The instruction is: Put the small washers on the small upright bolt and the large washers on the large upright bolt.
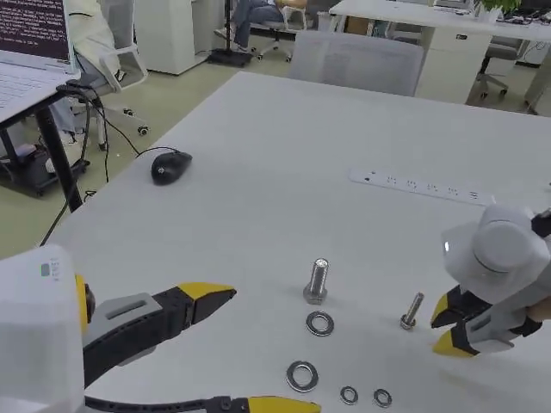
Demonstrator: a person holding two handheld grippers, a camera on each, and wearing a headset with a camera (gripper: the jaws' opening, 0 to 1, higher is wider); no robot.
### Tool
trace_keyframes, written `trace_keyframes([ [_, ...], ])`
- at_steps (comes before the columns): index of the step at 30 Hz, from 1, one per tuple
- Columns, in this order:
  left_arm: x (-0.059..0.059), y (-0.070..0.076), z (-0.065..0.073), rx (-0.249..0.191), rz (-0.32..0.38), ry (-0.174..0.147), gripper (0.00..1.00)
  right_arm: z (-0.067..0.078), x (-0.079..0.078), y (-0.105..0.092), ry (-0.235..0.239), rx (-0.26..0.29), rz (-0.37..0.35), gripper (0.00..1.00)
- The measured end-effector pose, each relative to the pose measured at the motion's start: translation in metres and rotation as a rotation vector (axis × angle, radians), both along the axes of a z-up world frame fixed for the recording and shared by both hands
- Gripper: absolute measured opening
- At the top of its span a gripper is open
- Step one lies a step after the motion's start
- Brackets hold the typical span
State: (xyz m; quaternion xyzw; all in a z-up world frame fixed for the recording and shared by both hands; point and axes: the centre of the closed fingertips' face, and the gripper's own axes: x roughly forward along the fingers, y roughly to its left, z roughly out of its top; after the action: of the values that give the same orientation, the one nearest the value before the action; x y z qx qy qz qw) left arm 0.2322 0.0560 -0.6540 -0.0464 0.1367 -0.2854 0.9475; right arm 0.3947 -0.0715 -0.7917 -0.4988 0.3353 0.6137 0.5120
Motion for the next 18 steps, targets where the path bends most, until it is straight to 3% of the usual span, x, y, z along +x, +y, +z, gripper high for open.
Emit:
trace_keyframes([
  [11, -0.010, -0.005, 0.008, 0.012, -0.006, -0.017, 0.71, -0.015, -0.045, 0.015, 0.063, 0.001, 0.050, 0.19],
  [18, -0.012, -0.005, 0.012, 0.012, -0.002, -0.031, 0.71, -0.023, -0.060, 0.020, 0.077, -0.010, 0.080, 0.18],
])
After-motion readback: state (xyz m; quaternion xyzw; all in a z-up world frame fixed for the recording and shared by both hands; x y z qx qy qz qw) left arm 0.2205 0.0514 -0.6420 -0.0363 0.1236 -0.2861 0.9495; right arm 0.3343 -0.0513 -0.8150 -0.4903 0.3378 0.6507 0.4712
